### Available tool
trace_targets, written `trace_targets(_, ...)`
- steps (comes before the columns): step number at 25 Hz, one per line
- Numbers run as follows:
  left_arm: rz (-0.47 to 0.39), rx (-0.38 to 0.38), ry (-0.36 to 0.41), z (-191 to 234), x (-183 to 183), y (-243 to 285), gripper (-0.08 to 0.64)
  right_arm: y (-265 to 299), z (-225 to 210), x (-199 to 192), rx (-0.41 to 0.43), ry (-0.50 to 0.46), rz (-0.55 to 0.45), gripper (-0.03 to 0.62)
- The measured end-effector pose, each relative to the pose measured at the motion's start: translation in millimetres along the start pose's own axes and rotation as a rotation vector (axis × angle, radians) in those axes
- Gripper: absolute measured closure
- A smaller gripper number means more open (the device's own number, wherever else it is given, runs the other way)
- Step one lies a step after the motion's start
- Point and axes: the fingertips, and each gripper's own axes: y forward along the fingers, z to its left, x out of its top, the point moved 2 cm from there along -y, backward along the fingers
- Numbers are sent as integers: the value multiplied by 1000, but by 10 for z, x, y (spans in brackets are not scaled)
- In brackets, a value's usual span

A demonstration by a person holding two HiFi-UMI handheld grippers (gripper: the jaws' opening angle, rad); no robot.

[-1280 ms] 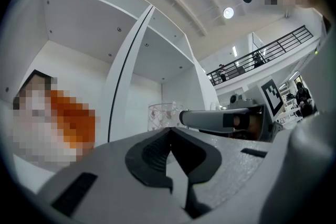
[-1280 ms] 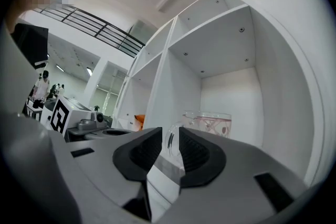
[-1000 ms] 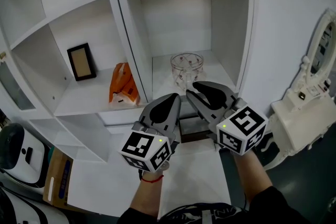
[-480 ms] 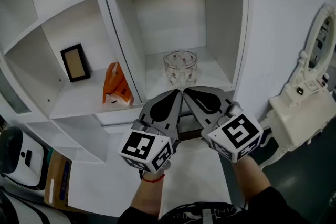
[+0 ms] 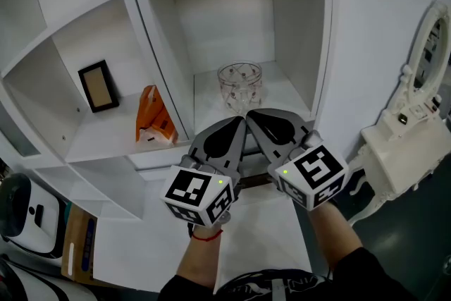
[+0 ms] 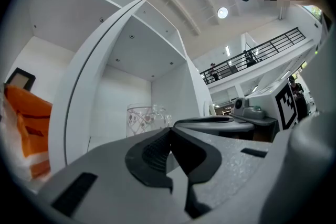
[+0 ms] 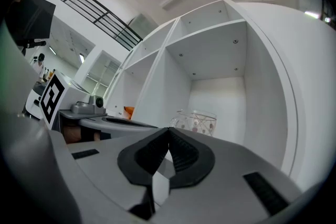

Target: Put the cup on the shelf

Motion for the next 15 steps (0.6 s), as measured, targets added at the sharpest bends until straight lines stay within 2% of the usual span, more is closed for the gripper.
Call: trace_targets(15, 2, 13, -28, 113, -18, -48, 554, 112, 39, 1, -26, -5, 14, 588)
